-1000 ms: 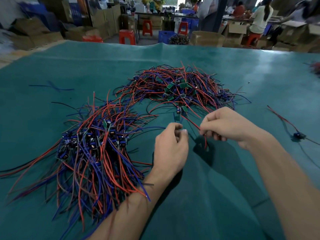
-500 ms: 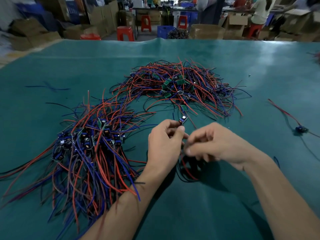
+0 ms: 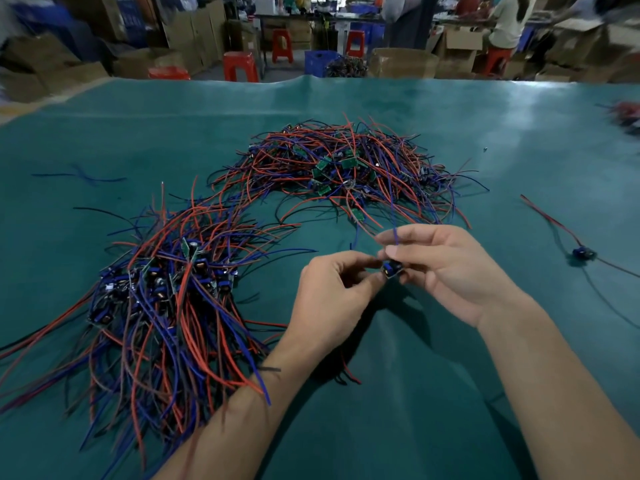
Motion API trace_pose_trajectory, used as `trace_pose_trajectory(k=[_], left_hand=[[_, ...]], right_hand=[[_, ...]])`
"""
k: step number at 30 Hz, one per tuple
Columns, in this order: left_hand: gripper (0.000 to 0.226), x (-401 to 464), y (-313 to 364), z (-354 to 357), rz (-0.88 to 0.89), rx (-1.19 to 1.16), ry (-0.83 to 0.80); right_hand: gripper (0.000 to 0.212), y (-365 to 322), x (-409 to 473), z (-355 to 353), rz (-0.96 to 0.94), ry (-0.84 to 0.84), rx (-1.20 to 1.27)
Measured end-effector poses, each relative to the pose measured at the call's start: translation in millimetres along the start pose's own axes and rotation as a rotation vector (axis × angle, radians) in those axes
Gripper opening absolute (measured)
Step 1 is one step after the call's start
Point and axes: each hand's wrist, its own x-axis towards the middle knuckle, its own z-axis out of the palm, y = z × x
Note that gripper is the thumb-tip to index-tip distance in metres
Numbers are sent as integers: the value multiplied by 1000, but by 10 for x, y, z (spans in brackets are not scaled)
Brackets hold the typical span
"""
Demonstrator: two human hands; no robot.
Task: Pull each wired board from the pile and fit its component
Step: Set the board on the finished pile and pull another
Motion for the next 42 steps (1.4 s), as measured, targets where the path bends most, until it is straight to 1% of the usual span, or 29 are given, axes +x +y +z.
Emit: trace_pose_trajectory(k=[3,7,11,13,14,17,20,23,26,28,29,30,31,33,34,35,37,39,40,42], left_hand=[[12,-4,14,6,-41,53,-93],[13,-4,22,-11,-29,41,-21],[13,-7,16,-9,-6,18,41],[15,-7,20,-6,8,19,63],[17,-7,25,-7,13,23,62],[15,-8,39,-4,21,44,35],[12,-9,51,2,20,67,2],[13,-15,55,2,23,69,-26],[16,-26,49,-7,23,48,-31],[21,-33,47,-14,34,22,16],[23,-32,48,-19,43,13,59],[24,-27,51,-25,49,0,108],[22,-21,51,-31,51,-23,157],[17,-13,52,-42,45,-79,233],[15,-10,51,-46,45,-91,249],[13,-9,48,-47,53,-90,250],[12,-12,45,-43,85,-64,224],[14,-16,46,-31,95,-39,195],[17,-14,43,-25,84,-38,176],[22,-14,42,-7,42,-55,117]], right_hand=[[21,7,3,2,-87,27,28],[18,39,18,18,-109,48,4],[8,29,19,25,-5,50,23],[2,28,21,21,16,66,6],[7,39,30,16,-11,89,-40],[21,69,69,13,-138,225,-195],[25,92,122,-49,-240,407,-230],[25,80,146,-152,-303,543,-174],[17,41,146,-280,-331,739,-21],[12,19,143,-336,-332,887,-13],[15,13,136,-331,-326,918,-22],[19,8,127,-296,-311,896,-4],[23,0,114,-232,-280,817,37],[29,-9,77,-58,-195,571,59],[32,4,54,27,-170,440,16],[31,28,36,104,-166,329,-48],[18,86,14,204,-218,196,-164],[8,118,11,218,-289,167,-209],[9,118,17,193,-327,185,-200],[14,65,15,112,-409,288,-140]])
